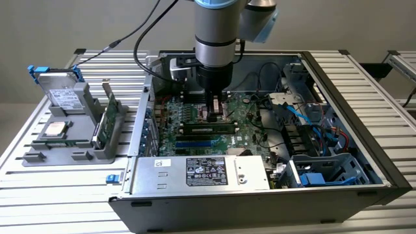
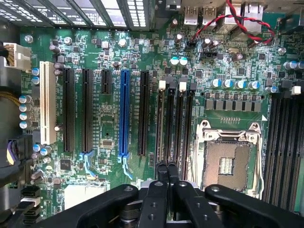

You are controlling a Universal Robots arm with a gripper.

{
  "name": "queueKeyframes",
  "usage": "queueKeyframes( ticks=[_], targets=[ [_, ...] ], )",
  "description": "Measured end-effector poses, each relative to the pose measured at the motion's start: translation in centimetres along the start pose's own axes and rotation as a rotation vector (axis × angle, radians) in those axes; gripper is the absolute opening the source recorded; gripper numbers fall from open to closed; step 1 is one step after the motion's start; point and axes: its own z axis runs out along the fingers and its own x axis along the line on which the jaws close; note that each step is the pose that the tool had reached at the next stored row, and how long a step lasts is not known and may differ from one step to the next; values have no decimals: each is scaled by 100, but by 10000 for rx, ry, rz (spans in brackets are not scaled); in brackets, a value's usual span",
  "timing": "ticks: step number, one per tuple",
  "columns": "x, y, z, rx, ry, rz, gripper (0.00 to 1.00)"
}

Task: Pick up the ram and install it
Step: 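Insert the ram into the slot, then press down the ram until it locks into place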

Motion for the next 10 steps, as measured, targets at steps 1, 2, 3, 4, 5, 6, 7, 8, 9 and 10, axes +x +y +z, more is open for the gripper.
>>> queueKeyframes(
  ticks=[1,2,3,4,5,6,7,8,9,10],
  targets=[
    [0,0,0,0,0,0,10],
    [0,0,0,-1,-1,1,10],
    [0,0,0,-1,0,0,10],
    [0,0,0,-1,0,0,10],
    [0,0,0,-1,0,0,10],
    [0,0,0,-1,0,0,10],
    [0,0,0,-1,0,0,10],
    [0,0,0,-1,0,1,10],
    [0,0,0,-1,0,0,10],
    [0,0,0,-1,0,0,10]
  ],
)
